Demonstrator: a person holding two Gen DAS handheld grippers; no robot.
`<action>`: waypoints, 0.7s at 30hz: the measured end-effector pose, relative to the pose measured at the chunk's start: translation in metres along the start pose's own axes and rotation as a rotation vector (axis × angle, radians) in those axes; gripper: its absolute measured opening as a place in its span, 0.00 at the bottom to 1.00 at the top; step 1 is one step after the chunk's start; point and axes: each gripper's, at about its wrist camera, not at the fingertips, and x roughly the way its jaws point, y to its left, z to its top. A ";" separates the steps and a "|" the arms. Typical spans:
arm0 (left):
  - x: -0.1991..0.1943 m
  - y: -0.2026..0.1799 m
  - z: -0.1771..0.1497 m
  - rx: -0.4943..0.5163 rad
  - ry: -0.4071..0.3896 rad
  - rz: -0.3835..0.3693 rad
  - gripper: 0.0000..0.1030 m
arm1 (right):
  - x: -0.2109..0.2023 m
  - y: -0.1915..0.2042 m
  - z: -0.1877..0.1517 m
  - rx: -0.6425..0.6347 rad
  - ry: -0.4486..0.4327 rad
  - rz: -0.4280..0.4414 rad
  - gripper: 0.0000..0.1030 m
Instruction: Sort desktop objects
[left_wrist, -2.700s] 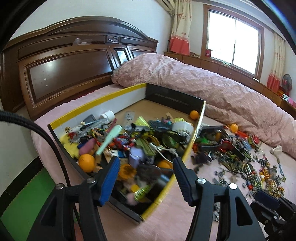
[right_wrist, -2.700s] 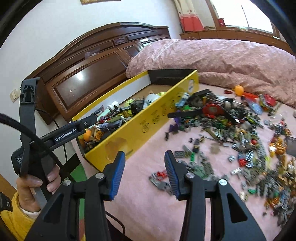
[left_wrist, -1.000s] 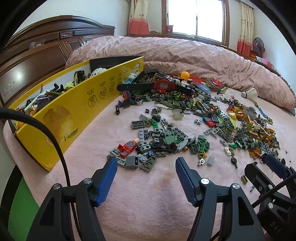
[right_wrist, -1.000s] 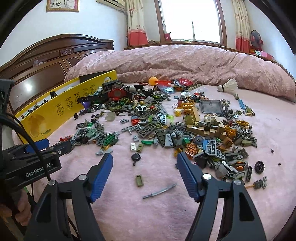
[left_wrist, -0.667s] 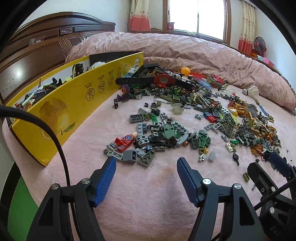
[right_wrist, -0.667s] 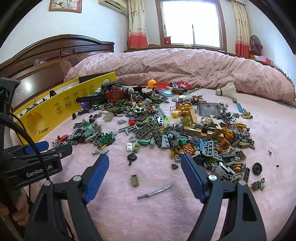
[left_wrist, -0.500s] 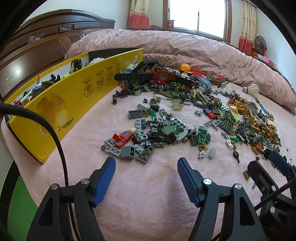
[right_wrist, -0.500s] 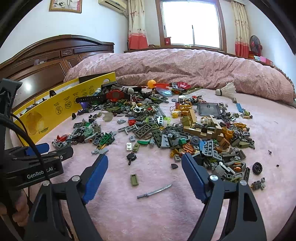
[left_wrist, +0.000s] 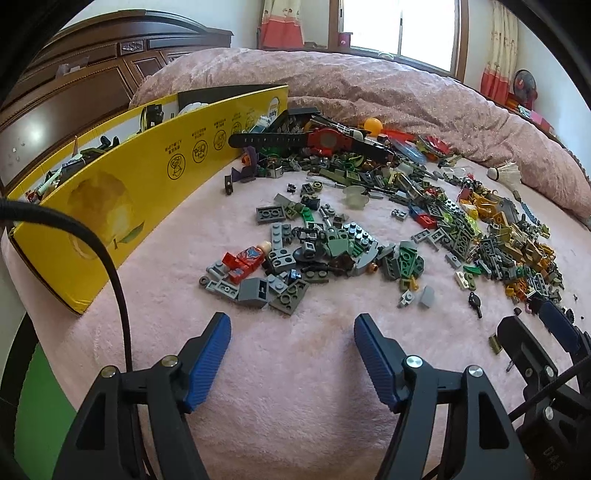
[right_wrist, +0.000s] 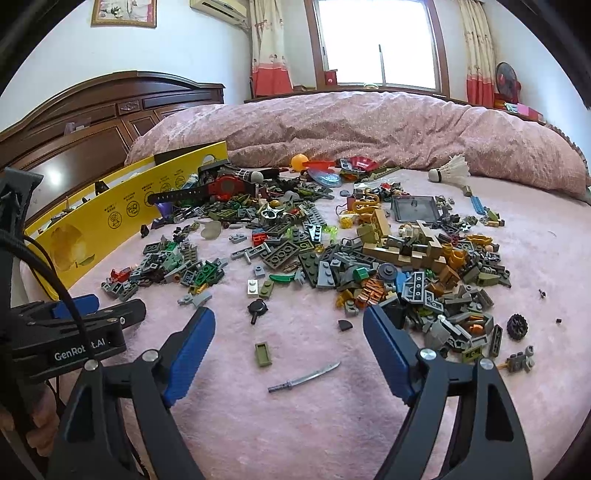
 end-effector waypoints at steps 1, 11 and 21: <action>0.000 0.000 0.000 0.000 0.001 0.000 0.69 | 0.000 0.000 0.000 0.000 0.000 0.000 0.81; 0.000 0.002 0.003 0.003 0.002 0.008 0.69 | 0.000 0.001 0.000 -0.003 0.001 -0.002 0.82; 0.000 0.002 0.001 0.013 0.001 0.016 0.69 | 0.001 -0.001 -0.001 0.007 0.004 -0.003 0.82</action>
